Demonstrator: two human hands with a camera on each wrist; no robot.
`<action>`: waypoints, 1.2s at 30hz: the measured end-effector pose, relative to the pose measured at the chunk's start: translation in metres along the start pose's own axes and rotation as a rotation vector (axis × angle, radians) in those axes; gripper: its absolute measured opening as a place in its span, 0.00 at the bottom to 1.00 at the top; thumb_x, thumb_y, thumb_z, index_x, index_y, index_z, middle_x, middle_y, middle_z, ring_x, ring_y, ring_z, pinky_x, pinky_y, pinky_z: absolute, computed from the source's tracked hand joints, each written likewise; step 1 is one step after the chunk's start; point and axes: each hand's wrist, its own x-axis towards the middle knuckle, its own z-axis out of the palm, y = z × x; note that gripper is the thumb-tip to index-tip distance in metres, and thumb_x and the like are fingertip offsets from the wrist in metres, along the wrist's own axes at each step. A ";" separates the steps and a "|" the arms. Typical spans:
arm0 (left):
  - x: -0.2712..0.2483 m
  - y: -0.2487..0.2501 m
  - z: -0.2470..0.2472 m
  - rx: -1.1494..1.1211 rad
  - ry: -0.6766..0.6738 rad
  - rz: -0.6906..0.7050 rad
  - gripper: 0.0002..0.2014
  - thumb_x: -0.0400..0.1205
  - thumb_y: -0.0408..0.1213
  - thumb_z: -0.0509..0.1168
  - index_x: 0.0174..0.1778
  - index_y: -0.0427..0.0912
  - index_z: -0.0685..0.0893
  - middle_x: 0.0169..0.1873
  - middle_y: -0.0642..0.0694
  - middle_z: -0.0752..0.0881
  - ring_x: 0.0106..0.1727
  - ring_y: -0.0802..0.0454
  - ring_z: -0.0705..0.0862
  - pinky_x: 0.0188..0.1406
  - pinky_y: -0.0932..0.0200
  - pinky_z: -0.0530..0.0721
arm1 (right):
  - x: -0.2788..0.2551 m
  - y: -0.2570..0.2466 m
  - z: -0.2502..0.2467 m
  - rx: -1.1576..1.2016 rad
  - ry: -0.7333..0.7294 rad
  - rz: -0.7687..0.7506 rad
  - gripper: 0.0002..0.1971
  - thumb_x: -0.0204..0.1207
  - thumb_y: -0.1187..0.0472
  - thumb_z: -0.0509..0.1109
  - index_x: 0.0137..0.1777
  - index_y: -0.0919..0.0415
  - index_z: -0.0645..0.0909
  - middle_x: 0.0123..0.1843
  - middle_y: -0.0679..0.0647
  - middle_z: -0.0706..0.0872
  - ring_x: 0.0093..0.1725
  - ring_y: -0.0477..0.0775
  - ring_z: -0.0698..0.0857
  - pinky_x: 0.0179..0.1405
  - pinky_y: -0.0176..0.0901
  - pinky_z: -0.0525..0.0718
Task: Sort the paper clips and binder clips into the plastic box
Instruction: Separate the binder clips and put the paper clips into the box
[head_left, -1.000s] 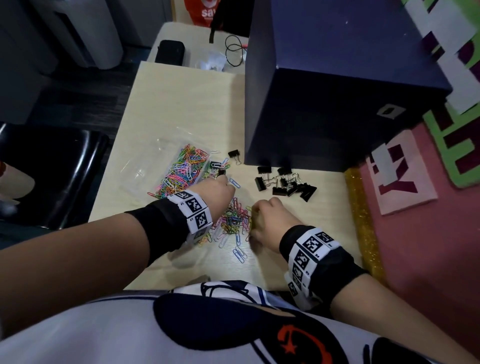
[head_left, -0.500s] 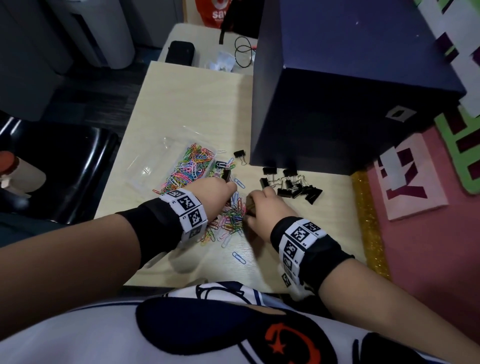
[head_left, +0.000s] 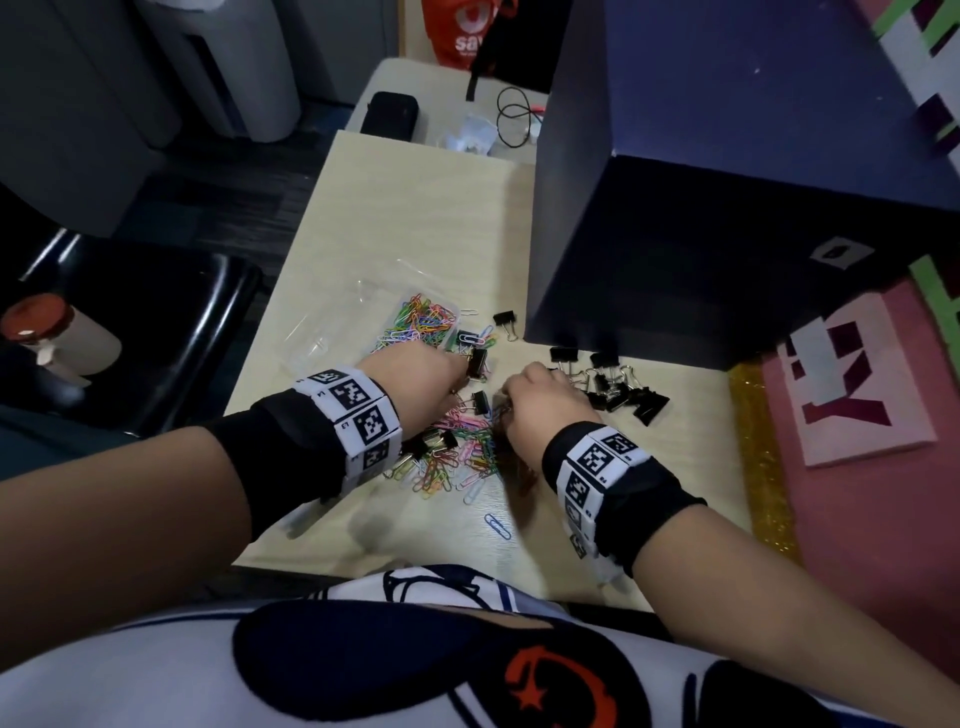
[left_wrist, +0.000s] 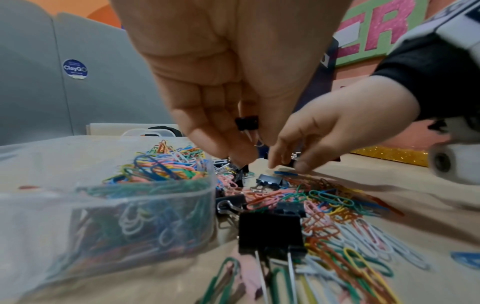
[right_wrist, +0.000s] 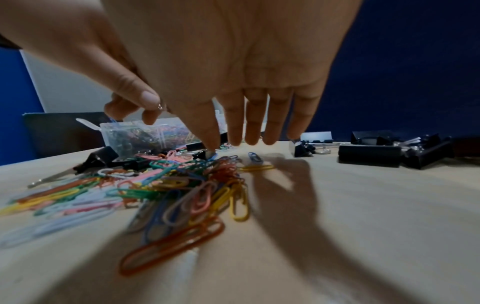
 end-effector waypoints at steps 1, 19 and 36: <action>-0.001 0.001 0.001 0.007 -0.009 -0.003 0.13 0.85 0.44 0.58 0.61 0.42 0.77 0.51 0.40 0.87 0.54 0.40 0.84 0.45 0.53 0.79 | 0.002 -0.001 0.000 0.024 0.025 -0.023 0.18 0.78 0.60 0.60 0.68 0.56 0.74 0.66 0.55 0.74 0.67 0.61 0.72 0.66 0.54 0.72; 0.010 0.016 0.002 0.007 -0.055 0.097 0.14 0.87 0.46 0.51 0.56 0.39 0.74 0.49 0.37 0.86 0.51 0.35 0.84 0.40 0.51 0.77 | -0.009 0.020 -0.002 0.224 0.189 0.141 0.15 0.82 0.51 0.60 0.59 0.59 0.80 0.57 0.57 0.80 0.57 0.61 0.80 0.53 0.47 0.78; 0.031 0.029 0.001 -0.031 -0.180 0.067 0.13 0.81 0.34 0.62 0.62 0.42 0.78 0.55 0.40 0.83 0.55 0.42 0.83 0.53 0.51 0.83 | -0.033 0.041 -0.005 0.463 0.195 0.307 0.12 0.80 0.61 0.63 0.62 0.55 0.75 0.64 0.55 0.77 0.50 0.53 0.82 0.49 0.41 0.80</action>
